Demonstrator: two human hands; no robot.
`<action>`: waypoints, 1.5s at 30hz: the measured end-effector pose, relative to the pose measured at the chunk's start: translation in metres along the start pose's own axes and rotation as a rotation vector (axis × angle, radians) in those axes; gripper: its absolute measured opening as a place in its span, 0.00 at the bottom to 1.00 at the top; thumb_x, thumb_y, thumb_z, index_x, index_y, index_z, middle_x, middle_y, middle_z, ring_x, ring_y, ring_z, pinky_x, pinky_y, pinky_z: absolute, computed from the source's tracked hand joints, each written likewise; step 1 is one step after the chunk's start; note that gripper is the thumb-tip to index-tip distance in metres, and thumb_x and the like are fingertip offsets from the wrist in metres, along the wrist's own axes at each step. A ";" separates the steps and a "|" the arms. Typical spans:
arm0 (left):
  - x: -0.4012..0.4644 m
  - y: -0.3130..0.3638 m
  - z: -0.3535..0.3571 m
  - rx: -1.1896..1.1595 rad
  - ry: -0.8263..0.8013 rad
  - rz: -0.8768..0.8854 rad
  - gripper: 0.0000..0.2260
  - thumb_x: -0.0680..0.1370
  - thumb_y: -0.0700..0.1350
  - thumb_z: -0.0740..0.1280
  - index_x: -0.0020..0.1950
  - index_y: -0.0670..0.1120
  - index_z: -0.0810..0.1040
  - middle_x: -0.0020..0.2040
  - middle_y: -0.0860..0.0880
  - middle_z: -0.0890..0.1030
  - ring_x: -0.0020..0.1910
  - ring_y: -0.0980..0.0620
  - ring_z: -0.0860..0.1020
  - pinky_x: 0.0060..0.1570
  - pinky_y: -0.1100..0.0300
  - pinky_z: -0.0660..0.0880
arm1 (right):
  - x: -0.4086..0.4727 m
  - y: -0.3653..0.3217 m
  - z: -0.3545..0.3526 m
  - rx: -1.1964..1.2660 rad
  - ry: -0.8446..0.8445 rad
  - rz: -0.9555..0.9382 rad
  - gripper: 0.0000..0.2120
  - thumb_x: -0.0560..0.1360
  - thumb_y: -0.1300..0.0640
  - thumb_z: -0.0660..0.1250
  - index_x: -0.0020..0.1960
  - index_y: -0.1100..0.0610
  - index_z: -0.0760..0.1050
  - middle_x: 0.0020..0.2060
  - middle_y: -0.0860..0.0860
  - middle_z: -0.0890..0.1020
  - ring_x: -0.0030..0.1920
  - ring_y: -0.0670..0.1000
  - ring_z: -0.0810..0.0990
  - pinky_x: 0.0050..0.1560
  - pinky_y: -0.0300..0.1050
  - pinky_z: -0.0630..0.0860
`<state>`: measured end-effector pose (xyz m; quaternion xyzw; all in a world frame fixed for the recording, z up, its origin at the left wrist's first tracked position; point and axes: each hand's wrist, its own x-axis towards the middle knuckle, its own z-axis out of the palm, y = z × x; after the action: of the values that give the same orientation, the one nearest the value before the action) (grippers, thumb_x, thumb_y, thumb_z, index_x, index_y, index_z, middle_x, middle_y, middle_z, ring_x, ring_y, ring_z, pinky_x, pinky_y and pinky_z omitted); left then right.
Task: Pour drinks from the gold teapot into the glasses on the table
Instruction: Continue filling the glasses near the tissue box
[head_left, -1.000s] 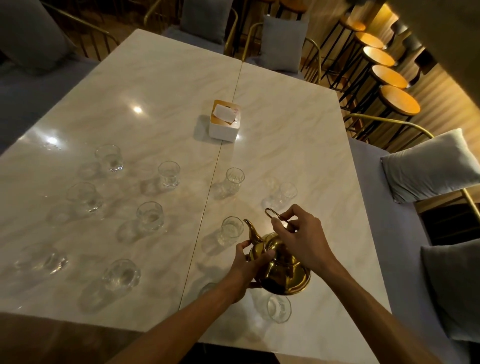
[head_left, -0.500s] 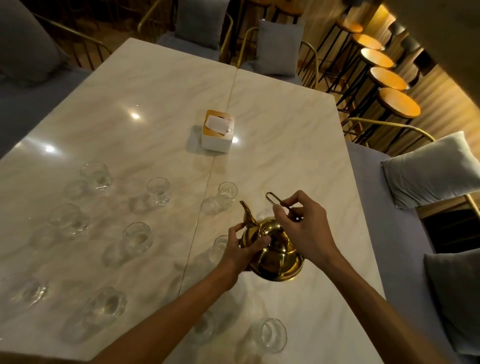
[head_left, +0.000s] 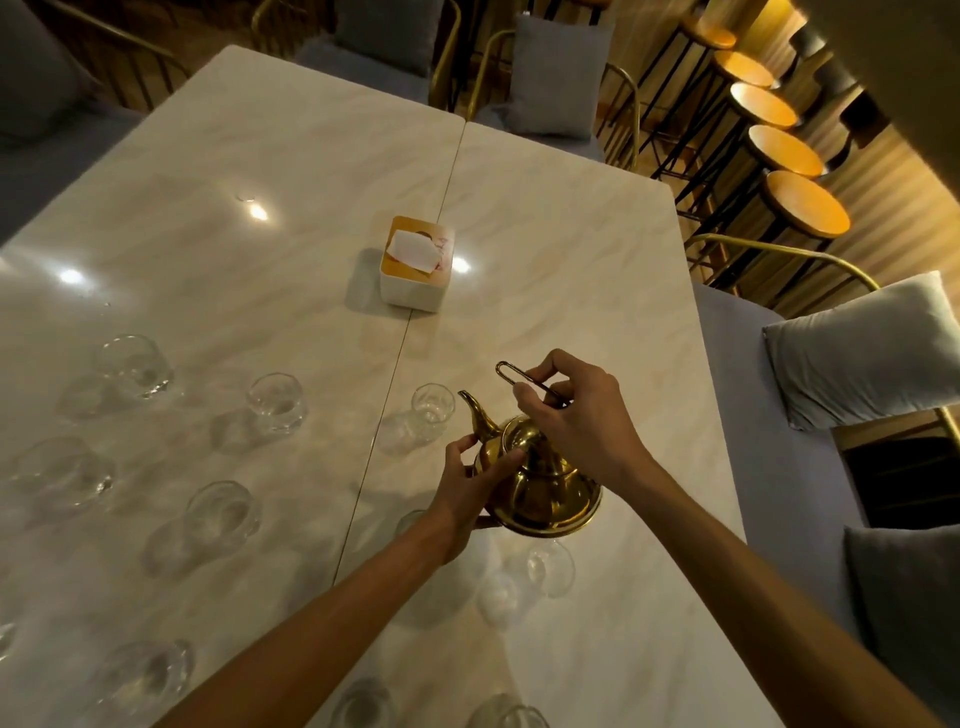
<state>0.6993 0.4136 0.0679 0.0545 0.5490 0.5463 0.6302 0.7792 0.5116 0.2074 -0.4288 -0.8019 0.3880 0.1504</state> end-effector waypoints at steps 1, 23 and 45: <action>0.003 0.000 0.000 -0.010 0.004 -0.014 0.46 0.63 0.61 0.79 0.74 0.57 0.58 0.70 0.43 0.73 0.62 0.43 0.77 0.46 0.48 0.80 | 0.006 0.001 0.002 -0.014 -0.012 -0.002 0.06 0.78 0.53 0.71 0.51 0.53 0.77 0.32 0.47 0.82 0.29 0.40 0.79 0.31 0.28 0.71; 0.041 -0.002 -0.007 -0.149 -0.047 -0.172 0.43 0.65 0.59 0.74 0.76 0.57 0.57 0.72 0.43 0.71 0.58 0.44 0.76 0.49 0.46 0.79 | 0.070 0.011 0.031 -0.185 -0.159 0.048 0.08 0.78 0.51 0.71 0.52 0.55 0.79 0.36 0.49 0.81 0.27 0.42 0.74 0.30 0.32 0.66; 0.049 -0.008 -0.004 -0.220 -0.119 -0.199 0.52 0.56 0.66 0.80 0.75 0.56 0.60 0.62 0.50 0.75 0.60 0.44 0.77 0.50 0.45 0.81 | 0.085 0.010 0.039 -0.299 -0.218 0.037 0.12 0.77 0.49 0.71 0.56 0.55 0.80 0.52 0.54 0.84 0.43 0.50 0.81 0.35 0.35 0.70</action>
<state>0.6916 0.4445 0.0298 -0.0373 0.4502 0.5339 0.7148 0.7130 0.5638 0.1664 -0.4165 -0.8541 0.3115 -0.0099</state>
